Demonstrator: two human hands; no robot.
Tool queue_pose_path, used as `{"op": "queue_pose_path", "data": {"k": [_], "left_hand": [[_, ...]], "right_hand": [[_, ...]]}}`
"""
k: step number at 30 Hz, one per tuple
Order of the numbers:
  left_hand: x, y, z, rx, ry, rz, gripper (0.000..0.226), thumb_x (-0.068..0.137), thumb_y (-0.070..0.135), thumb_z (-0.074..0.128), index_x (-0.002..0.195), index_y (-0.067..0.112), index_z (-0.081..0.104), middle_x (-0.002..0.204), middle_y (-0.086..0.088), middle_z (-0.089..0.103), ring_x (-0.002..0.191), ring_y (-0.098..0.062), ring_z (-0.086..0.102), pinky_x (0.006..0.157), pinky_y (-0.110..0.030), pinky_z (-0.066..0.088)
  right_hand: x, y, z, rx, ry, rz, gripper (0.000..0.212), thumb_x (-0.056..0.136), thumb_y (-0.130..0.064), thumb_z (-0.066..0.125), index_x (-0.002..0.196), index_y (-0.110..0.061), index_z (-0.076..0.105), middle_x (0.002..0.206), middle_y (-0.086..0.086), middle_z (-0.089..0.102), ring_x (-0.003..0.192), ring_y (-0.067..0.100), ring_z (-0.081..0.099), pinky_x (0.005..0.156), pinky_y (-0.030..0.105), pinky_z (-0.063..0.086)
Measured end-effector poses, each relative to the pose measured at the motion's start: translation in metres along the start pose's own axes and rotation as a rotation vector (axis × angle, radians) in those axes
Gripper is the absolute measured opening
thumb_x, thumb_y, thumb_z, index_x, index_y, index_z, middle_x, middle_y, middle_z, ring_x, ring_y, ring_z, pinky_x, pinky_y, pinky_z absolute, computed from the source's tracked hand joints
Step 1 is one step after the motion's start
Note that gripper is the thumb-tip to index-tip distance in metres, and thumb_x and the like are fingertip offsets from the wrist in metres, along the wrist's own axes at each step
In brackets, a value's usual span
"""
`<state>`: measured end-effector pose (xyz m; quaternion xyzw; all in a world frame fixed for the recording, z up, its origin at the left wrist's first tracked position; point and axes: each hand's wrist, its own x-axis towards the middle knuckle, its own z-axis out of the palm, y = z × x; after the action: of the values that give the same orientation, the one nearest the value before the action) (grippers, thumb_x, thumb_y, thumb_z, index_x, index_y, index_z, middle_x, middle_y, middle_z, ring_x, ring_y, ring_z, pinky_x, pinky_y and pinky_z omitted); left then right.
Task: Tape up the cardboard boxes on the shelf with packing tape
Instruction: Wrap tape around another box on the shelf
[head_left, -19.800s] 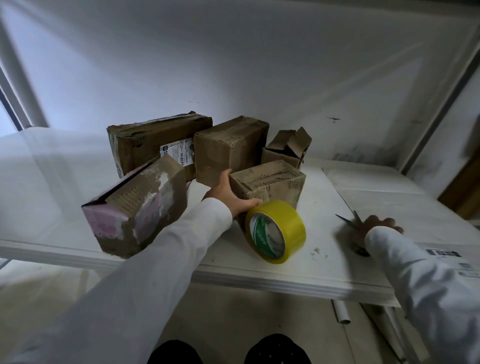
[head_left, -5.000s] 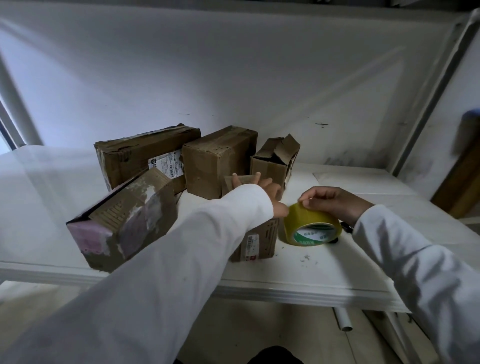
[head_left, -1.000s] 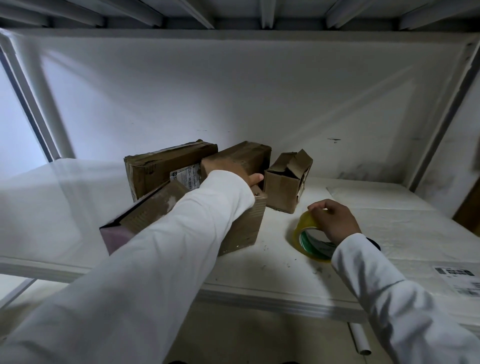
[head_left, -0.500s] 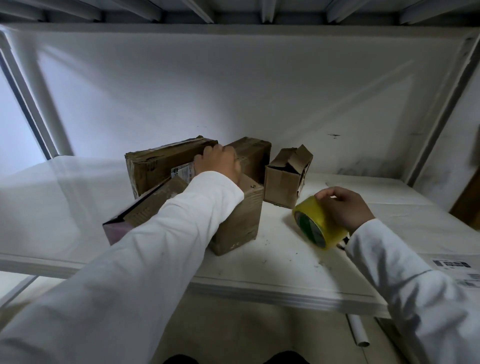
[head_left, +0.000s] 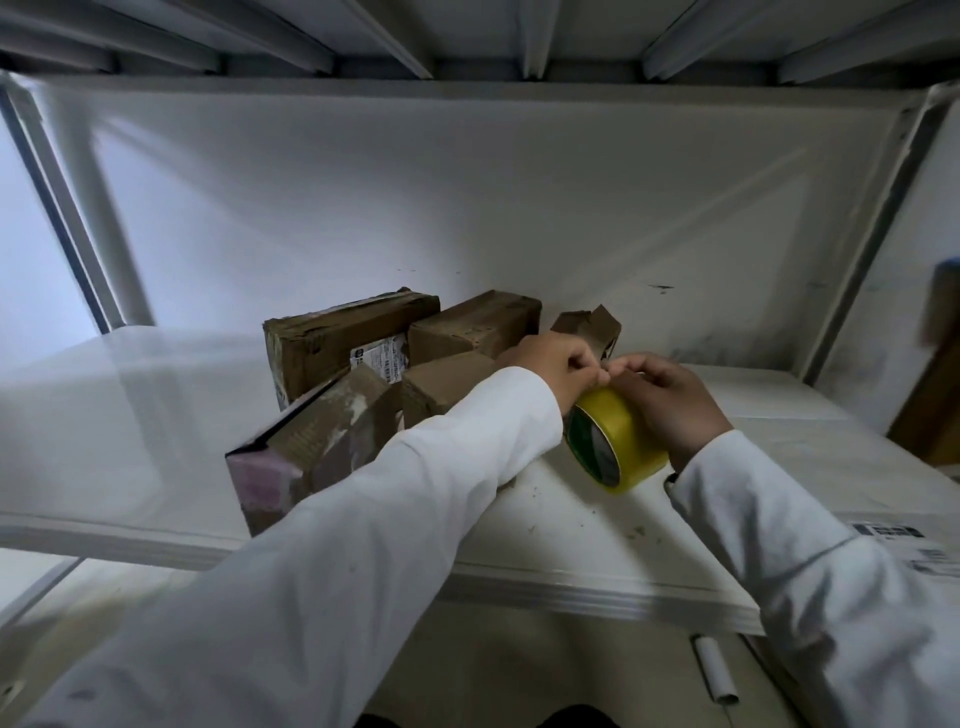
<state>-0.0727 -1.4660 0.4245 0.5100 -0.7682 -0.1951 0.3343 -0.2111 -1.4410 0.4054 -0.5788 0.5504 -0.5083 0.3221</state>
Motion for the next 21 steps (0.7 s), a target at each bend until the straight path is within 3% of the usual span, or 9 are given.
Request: {"op": "queue_pose_path", "data": {"k": [1, 4, 6, 8, 12, 14, 16, 18, 21], "left_hand": [[-0.001, 0.002, -0.001, 0.048, 0.033, 0.006, 0.013, 0.089, 0.030, 0.062, 0.077, 0.027, 0.062, 0.093, 0.002, 0.068, 0.087, -0.019, 0.062, 0.079, -0.033, 0.053], [-0.002, 0.003, -0.008, 0.083, 0.128, -0.014, 0.013, 0.093, 0.025, 0.055, 0.084, 0.022, 0.064, 0.095, 0.002, 0.067, 0.089, -0.020, 0.061, 0.077, -0.031, 0.051], [-0.002, 0.002, -0.011, 0.160, 0.110, -0.007, 0.015, 0.094, 0.024, 0.054, 0.086, 0.019, 0.065, 0.095, 0.001, 0.068, 0.089, -0.020, 0.062, 0.077, -0.031, 0.052], [-0.003, 0.004, -0.015, 0.271, 0.090, 0.015, 0.017, 0.096, 0.024, 0.051, 0.088, 0.019, 0.066, 0.098, 0.000, 0.067, 0.090, -0.020, 0.062, 0.076, -0.030, 0.050], [0.004, 0.011, -0.032, 0.222, 0.136, -0.014, 0.016, 0.096, 0.024, 0.053, 0.091, 0.017, 0.067, 0.099, 0.005, 0.068, 0.087, -0.015, 0.061, 0.072, -0.026, 0.046], [0.008, 0.009, -0.047, 0.245, 0.123, -0.052, 0.016, 0.095, 0.024, 0.054, 0.087, 0.017, 0.067, 0.097, 0.005, 0.068, 0.086, -0.014, 0.060, 0.073, -0.025, 0.044], [0.012, -0.004, -0.061, 0.257, 0.132, -0.110, 0.019, 0.093, 0.023, 0.055, 0.080, 0.019, 0.067, 0.100, 0.005, 0.070, 0.088, -0.015, 0.060, 0.079, -0.025, 0.046], [0.014, -0.021, -0.068, 0.294, 0.115, -0.176, 0.019, 0.093, 0.024, 0.055, 0.082, 0.018, 0.069, 0.105, 0.004, 0.070, 0.093, -0.017, 0.061, 0.085, -0.026, 0.047], [0.017, -0.038, -0.065, 0.297, 0.033, -0.260, 0.020, 0.093, 0.025, 0.055, 0.089, 0.016, 0.072, 0.114, -0.001, 0.068, 0.108, -0.021, 0.060, 0.096, -0.032, 0.047]], "right_hand": [[-0.003, -0.003, 0.001, -0.002, -0.016, 0.033, 0.006, 0.091, -0.034, 0.058, 0.094, -0.031, 0.062, 0.104, 0.002, 0.061, 0.101, 0.026, 0.055, 0.088, 0.034, 0.043], [-0.008, 0.000, 0.002, -0.124, -0.154, 0.159, 0.053, 0.088, -0.052, 0.051, 0.133, -0.029, 0.036, 0.118, 0.002, 0.046, 0.107, 0.024, 0.049, 0.093, 0.036, 0.041], [-0.015, -0.002, 0.004, -0.225, -0.237, 0.190, 0.064, 0.085, -0.063, 0.046, 0.134, -0.023, 0.037, 0.118, 0.000, 0.047, 0.105, 0.024, 0.050, 0.093, 0.038, 0.042], [-0.013, -0.006, 0.002, -0.260, -0.214, 0.206, 0.078, 0.075, -0.076, 0.046, 0.124, -0.016, 0.051, 0.114, 0.006, 0.060, 0.100, 0.028, 0.059, 0.094, 0.042, 0.047], [-0.004, -0.020, 0.003, -0.403, -0.273, 0.274, 0.062, 0.084, -0.064, 0.048, 0.108, -0.009, 0.063, 0.098, 0.012, 0.067, 0.085, 0.029, 0.062, 0.081, 0.035, 0.048], [-0.003, -0.022, 0.008, -0.333, -0.300, 0.248, 0.052, 0.085, -0.062, 0.049, 0.096, -0.014, 0.064, 0.090, 0.009, 0.067, 0.080, 0.026, 0.062, 0.078, 0.033, 0.048], [-0.005, -0.020, 0.012, -0.246, -0.295, 0.184, 0.046, 0.083, -0.063, 0.048, 0.087, -0.020, 0.063, 0.086, 0.005, 0.065, 0.081, 0.026, 0.062, 0.085, 0.038, 0.050], [-0.004, -0.018, 0.019, -0.190, -0.280, 0.164, 0.043, 0.084, -0.063, 0.048, 0.085, -0.022, 0.063, 0.085, 0.004, 0.064, 0.082, 0.026, 0.061, 0.091, 0.043, 0.049], [-0.002, -0.020, 0.031, -0.283, -0.278, 0.149, 0.038, 0.091, -0.054, 0.045, 0.094, -0.019, 0.059, 0.089, 0.001, 0.059, 0.076, 0.016, 0.055, 0.079, 0.034, 0.044]]}}
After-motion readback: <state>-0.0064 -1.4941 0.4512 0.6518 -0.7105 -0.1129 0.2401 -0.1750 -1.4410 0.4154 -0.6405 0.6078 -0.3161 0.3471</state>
